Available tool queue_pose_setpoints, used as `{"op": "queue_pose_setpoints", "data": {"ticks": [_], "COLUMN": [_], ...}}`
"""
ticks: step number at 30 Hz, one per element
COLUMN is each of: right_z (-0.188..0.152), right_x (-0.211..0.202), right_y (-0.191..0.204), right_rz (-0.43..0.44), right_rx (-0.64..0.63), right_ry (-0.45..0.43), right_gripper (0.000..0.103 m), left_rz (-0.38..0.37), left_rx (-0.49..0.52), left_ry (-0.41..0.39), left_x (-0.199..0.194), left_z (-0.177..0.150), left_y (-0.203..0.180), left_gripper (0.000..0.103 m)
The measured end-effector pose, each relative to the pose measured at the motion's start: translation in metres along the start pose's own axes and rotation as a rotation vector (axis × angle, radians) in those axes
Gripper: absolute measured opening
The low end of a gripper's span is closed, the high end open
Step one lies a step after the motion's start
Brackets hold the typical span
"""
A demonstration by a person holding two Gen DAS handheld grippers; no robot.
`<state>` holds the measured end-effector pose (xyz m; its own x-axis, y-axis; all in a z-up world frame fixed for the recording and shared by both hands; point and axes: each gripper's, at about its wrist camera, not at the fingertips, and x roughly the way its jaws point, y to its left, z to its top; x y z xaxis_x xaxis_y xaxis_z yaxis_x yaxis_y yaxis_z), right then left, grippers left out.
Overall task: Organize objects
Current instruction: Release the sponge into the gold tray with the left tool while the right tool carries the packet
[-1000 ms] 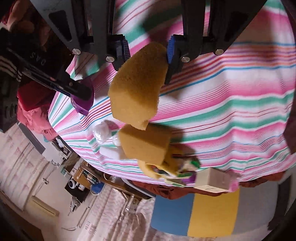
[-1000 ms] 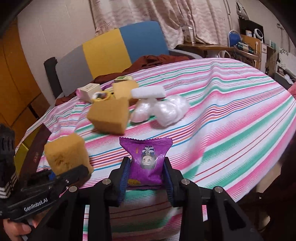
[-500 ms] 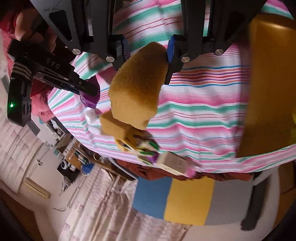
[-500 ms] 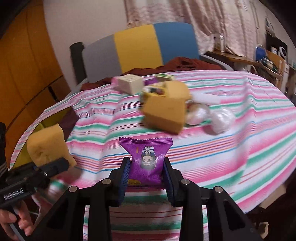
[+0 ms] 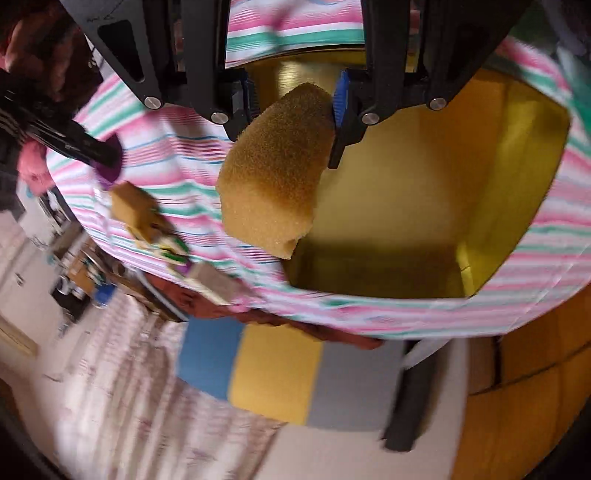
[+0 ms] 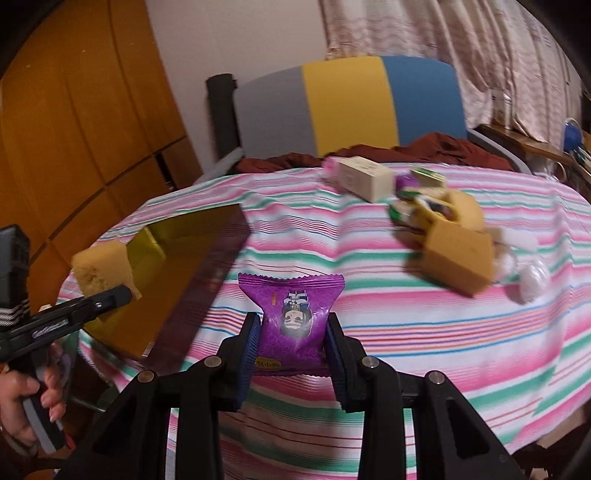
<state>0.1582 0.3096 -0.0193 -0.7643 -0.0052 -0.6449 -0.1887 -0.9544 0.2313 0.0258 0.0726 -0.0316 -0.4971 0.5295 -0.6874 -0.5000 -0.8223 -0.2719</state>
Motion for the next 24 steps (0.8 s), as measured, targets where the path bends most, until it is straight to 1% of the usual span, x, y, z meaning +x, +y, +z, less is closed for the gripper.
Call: {"op": "queue_pose_setpoints", "data": {"ticks": [1, 3, 7, 8, 12, 19, 21, 23, 24], "right_z": [0.001, 0.004, 0.008, 0.009, 0.013, 0.014, 0.013, 0.013, 0.012], "right_x": [0.001, 0.003, 0.01, 0.012, 0.019, 0.029, 0.033, 0.037, 0.038], "right_y": [0.004, 0.014, 0.036, 0.041, 0.064, 0.094, 0.101, 0.106, 0.109], "right_rz": [0.011, 0.036, 0.087, 0.097, 0.138, 0.181, 0.191, 0.197, 0.203], "right_rx": [-0.003, -0.01, -0.024, -0.03, -0.063, -0.113, -0.123, -0.127, -0.13], "right_ry": [0.001, 0.0, 0.006, 0.008, 0.018, 0.037, 0.049, 0.058, 0.063], "right_gripper": [0.034, 0.034, 0.034, 0.034, 0.034, 0.034, 0.034, 0.035, 0.035], "left_rz": [0.01, 0.039, 0.093, 0.104, 0.151, 0.235, 0.257, 0.266, 0.269], "left_rx": [-0.03, -0.09, -0.16, -0.173, -0.192, -0.232, -0.249, -0.279, -0.292], "left_ry": [0.006, 0.044, 0.079, 0.077, 0.092, 0.113, 0.115, 0.095, 0.081], "left_x": [-0.001, 0.004, 0.008, 0.008, 0.008, 0.004, 0.003, -0.004, -0.008], "left_z": [0.0, 0.002, 0.001, 0.001, 0.003, 0.004, 0.005, 0.006, 0.006], "left_y": [0.011, 0.033, 0.061, 0.067, 0.08, 0.097, 0.101, 0.106, 0.108], "left_gripper": [0.033, 0.033, 0.033, 0.033, 0.033, 0.034, 0.044, 0.069, 0.075]}}
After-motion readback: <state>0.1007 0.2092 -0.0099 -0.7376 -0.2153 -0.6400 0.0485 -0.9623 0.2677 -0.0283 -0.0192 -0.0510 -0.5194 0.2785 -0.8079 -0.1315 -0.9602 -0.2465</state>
